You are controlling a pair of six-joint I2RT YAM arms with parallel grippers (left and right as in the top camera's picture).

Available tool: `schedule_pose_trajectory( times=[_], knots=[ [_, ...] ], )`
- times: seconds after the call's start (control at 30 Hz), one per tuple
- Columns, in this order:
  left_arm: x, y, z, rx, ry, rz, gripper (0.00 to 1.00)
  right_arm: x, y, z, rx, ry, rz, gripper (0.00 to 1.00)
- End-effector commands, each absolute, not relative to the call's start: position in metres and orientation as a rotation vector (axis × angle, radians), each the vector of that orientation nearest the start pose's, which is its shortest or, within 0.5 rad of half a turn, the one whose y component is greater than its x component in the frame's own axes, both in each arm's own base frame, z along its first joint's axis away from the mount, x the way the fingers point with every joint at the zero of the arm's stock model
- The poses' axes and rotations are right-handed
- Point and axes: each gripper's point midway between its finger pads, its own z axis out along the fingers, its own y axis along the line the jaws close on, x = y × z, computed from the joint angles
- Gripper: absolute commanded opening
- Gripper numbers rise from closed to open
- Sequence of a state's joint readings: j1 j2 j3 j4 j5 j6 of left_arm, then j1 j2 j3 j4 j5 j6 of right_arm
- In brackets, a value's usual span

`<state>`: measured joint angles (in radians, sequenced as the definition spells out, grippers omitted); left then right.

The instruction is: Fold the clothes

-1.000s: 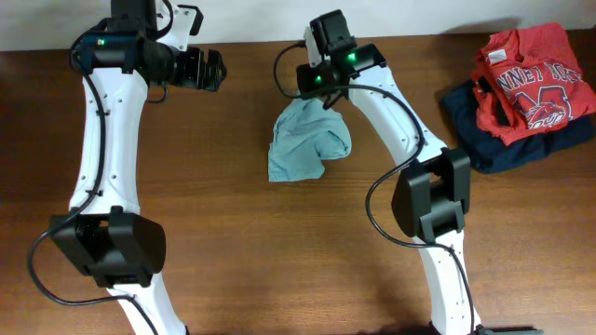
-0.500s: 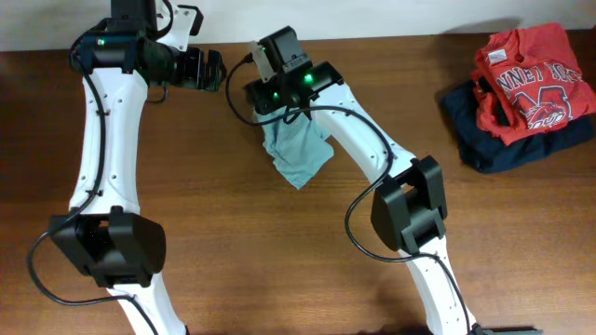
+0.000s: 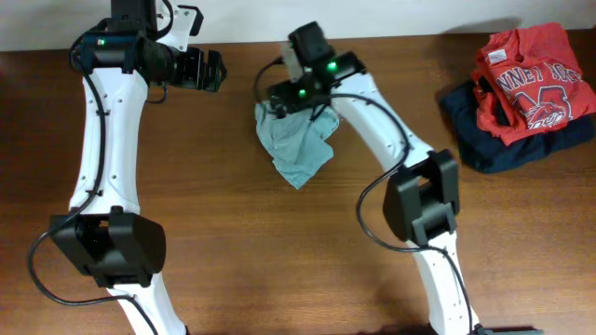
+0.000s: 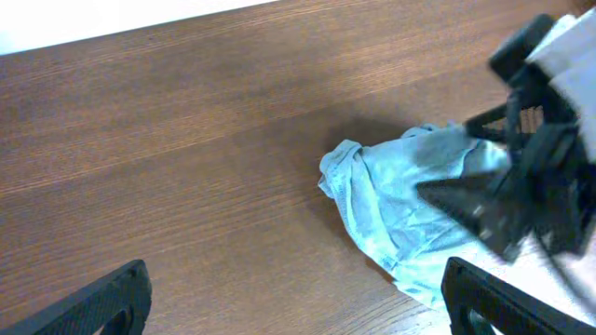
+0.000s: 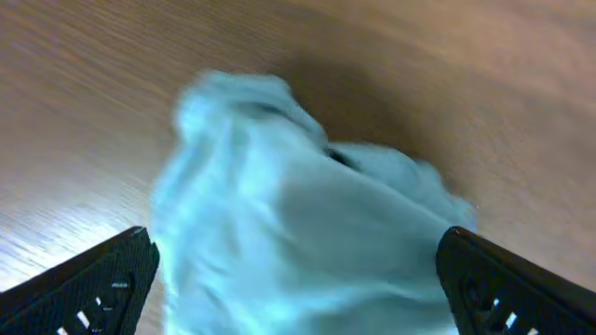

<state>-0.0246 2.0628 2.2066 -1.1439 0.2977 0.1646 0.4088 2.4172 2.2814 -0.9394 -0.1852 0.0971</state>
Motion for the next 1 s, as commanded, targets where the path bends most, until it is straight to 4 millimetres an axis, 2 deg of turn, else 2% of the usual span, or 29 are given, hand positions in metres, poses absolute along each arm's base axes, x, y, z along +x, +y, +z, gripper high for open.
schedule_pose_trajectory(
  times=[0.0, 0.17, 0.3, 0.43, 0.63, 0.8, 0.97],
  knots=[
    [0.506, -0.063, 0.237, 0.363, 2.519, -0.327, 0.99, 0.53, 0.23, 0.135, -0.371, 2.623, 0.503, 0.99],
    [0.507, -0.064, 0.23, 0.363, 2.533, -0.332, 0.99, 0.523, 0.208, 0.134, -0.289, 2.684, 0.667, 0.99],
    [0.509, -0.073, 0.218, 0.382, 2.553, -0.376, 0.99, 0.519, 0.199, 0.123, -0.275, 2.731, 0.676, 0.99],
    [0.509, -0.084, 0.209, 0.404, 2.564, -0.428, 0.99, 0.515, 0.202, 0.104, -0.304, 2.771, 0.679, 0.99],
    [0.51, -0.093, 0.195, 0.423, 2.591, -0.439, 0.99, 0.501, 0.221, 0.091, -0.323, 2.808, 0.864, 0.99],
    [0.513, -0.091, 0.185, 0.418, 2.608, -0.428, 0.99, 0.485, 0.217, 0.07, -0.292, 2.912, 0.873, 0.98],
    [0.514, -0.091, 0.18, 0.417, 2.615, -0.43, 0.99, 0.484, 0.215, 0.047, -0.348, 2.94, 0.846, 0.98]
  ],
)
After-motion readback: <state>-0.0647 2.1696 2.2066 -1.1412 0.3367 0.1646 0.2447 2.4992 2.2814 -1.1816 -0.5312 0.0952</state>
